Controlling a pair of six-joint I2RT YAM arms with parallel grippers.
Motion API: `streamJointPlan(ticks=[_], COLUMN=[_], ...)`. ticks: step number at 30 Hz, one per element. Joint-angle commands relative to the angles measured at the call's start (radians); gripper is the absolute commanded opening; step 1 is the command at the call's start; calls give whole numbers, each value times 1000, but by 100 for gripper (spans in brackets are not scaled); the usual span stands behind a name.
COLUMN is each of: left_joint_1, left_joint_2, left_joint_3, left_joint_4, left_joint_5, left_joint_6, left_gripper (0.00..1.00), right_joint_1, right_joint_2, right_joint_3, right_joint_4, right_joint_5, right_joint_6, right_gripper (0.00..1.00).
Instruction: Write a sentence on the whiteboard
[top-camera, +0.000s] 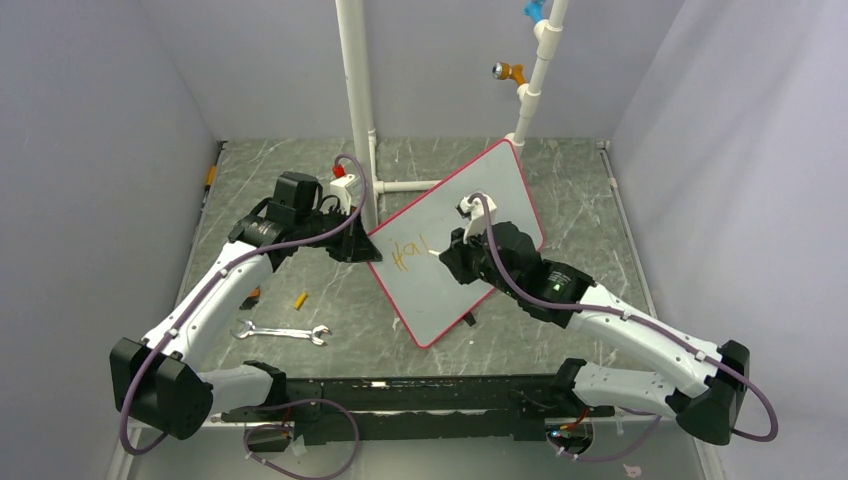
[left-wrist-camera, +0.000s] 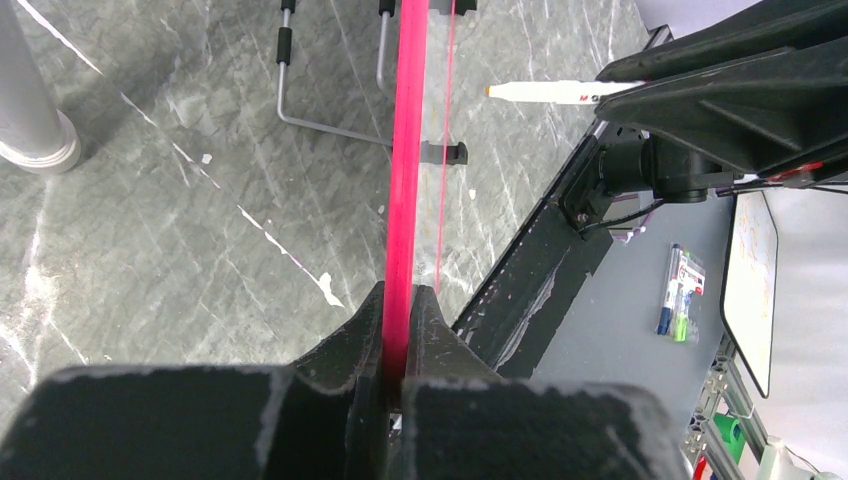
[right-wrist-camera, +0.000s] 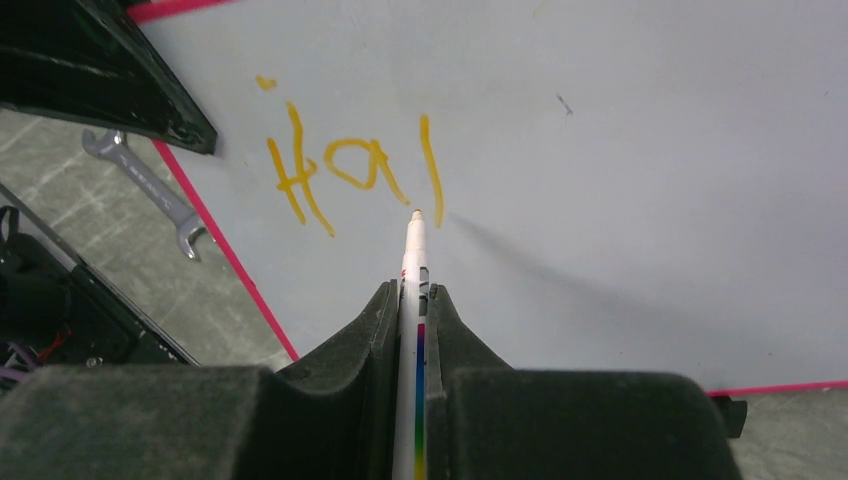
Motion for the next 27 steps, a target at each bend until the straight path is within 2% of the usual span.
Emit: streamJointPlan(ticks=[1,10,27], left_joint_1=[8,7,6], left_joint_2=[-27,-36,-36], left_joint_3=[4,-1,-3], left_joint_4=[83,85,86], left_joint_5=[-198,-196,-192], left_joint_6=[156,158,162], left_gripper=[0,0,0], right_joint_1=[-2,-5,-11], right_joint_2=[12,88,134], right_joint_3=[66,90,122], right_joint_4=[53,113,152], right_joint_5=[36,75,70], right_joint_6=[-22,-44,-64], right_gripper=[0,0,0])
